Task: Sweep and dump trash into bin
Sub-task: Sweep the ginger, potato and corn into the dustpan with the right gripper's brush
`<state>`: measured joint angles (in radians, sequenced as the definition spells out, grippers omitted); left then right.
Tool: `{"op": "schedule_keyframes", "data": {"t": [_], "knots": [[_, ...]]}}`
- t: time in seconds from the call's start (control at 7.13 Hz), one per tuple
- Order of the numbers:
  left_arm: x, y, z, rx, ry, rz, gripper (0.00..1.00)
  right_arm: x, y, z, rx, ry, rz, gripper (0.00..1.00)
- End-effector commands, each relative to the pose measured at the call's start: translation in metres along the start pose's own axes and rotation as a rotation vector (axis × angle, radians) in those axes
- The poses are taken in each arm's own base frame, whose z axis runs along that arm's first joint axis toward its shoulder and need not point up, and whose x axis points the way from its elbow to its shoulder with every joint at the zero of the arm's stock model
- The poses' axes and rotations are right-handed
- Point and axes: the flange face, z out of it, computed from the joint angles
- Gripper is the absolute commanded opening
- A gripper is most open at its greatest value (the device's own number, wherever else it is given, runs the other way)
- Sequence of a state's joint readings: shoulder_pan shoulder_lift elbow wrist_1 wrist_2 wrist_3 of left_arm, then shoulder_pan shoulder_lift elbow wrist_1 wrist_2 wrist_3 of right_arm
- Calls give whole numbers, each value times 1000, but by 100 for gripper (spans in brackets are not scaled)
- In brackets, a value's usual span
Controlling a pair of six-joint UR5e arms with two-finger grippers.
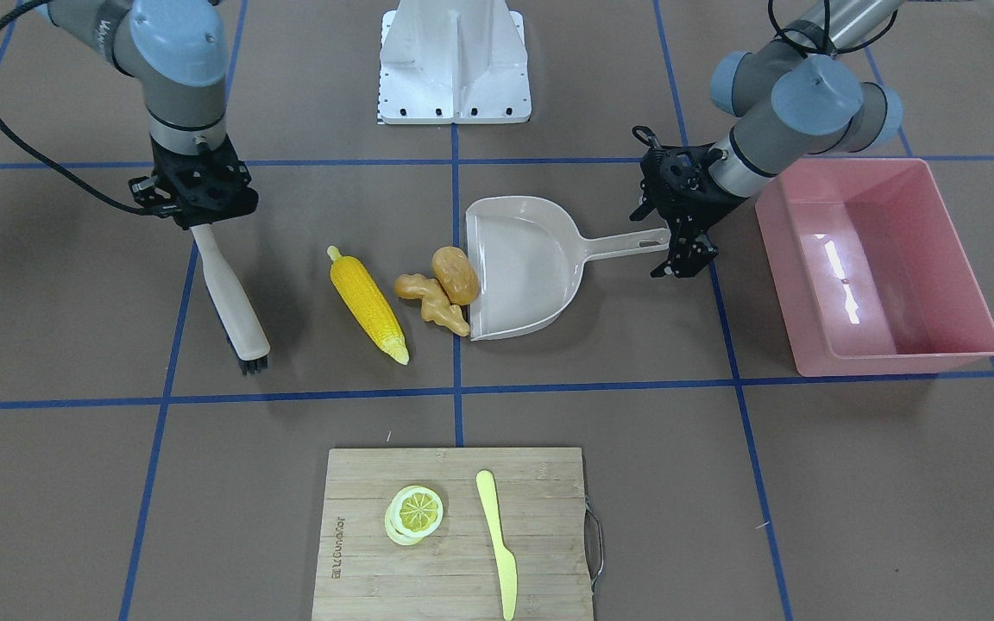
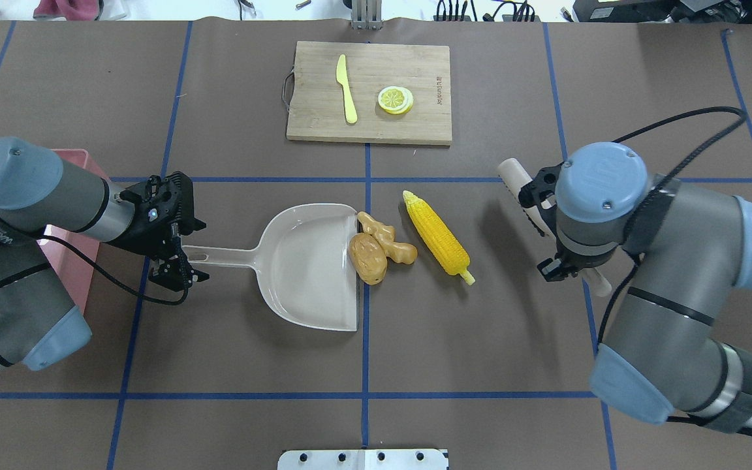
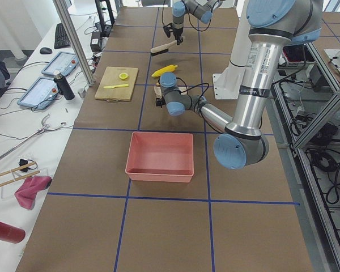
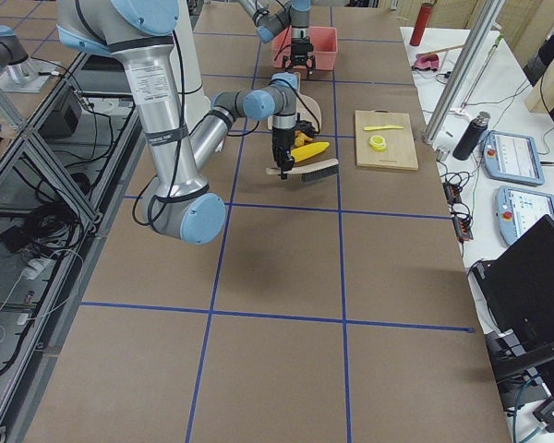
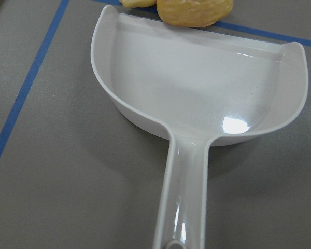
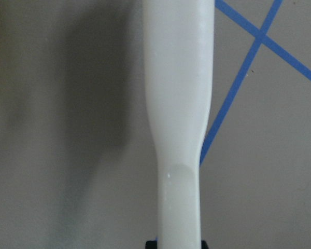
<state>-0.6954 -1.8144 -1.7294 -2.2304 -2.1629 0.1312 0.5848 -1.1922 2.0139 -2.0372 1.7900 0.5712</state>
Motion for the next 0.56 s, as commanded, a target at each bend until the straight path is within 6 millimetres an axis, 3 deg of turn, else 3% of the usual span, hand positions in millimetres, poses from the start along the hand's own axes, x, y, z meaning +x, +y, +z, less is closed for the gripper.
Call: {"op": "schedule_keyframes", "data": {"t": [0.0, 0.42], "knots": [[-3, -7, 10, -4, 5, 15, 98, -32, -25, -7, -26, -5, -8, 0], [8, -16, 15, 5, 7, 34, 98, -101, 5, 4, -83, -34, -48, 0]]}}
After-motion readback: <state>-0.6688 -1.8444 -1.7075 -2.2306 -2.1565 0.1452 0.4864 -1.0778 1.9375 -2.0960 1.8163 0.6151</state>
